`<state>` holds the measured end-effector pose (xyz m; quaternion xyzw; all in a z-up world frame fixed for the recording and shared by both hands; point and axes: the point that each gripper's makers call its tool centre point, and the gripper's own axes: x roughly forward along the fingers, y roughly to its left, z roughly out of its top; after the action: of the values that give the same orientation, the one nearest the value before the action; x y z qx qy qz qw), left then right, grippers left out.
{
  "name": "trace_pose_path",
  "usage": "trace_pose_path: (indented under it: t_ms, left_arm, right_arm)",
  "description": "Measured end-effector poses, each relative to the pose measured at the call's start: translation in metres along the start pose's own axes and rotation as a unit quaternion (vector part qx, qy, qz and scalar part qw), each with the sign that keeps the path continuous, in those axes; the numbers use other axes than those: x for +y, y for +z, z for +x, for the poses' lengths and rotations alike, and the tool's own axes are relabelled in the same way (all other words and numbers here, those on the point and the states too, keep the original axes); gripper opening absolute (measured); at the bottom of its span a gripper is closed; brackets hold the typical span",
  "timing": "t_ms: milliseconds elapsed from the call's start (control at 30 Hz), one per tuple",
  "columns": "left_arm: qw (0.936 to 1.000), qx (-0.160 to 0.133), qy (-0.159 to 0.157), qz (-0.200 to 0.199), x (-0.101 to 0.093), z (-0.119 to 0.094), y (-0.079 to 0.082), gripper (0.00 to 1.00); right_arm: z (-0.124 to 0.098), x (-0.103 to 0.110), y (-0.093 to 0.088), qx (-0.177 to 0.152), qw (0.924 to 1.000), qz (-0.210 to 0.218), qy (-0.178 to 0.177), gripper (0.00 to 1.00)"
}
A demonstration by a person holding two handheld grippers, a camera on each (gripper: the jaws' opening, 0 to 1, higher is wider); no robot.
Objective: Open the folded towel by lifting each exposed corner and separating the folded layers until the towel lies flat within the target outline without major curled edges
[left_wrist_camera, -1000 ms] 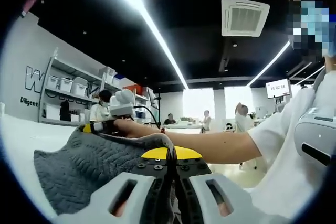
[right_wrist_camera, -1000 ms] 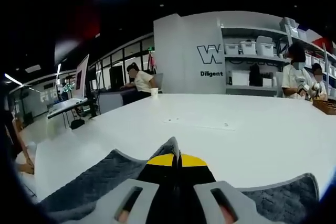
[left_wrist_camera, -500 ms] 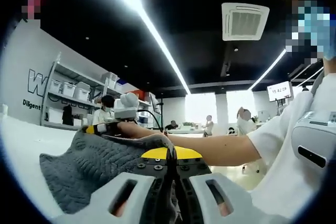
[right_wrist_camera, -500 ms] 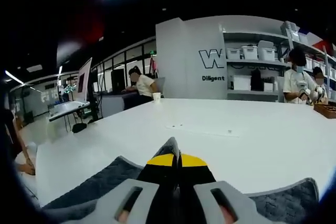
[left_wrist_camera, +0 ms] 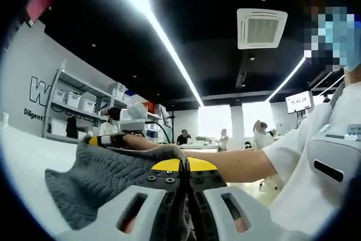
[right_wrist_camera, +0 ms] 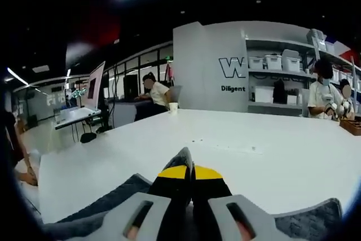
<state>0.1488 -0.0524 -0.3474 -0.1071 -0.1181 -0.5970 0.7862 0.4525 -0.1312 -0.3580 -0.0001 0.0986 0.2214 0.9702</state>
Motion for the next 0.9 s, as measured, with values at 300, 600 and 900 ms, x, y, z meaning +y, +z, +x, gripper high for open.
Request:
trace_pose_path:
  t_ms: [300, 600, 900]
  left_arm:
    - [0.9999, -0.015, 0.002, -0.006, 0.003, -0.007, 0.011, 0.0]
    - [0.9996, -0.027, -0.001, -0.01, 0.002, -0.011, 0.019, 0.0]
    - [0.9995, -0.03, 0.008, 0.003, 0.002, -0.016, 0.026, 0.0]
  right_arm:
    - [0.003, 0.019, 0.009, -0.005, 0.9999, -0.011, 0.011, 0.0]
    - [0.004, 0.032, 0.017, -0.015, 0.9996, 0.0, 0.023, 0.0]
    - [0.0, 0.037, 0.024, -0.022, 0.9993, 0.0, 0.028, 0.0]
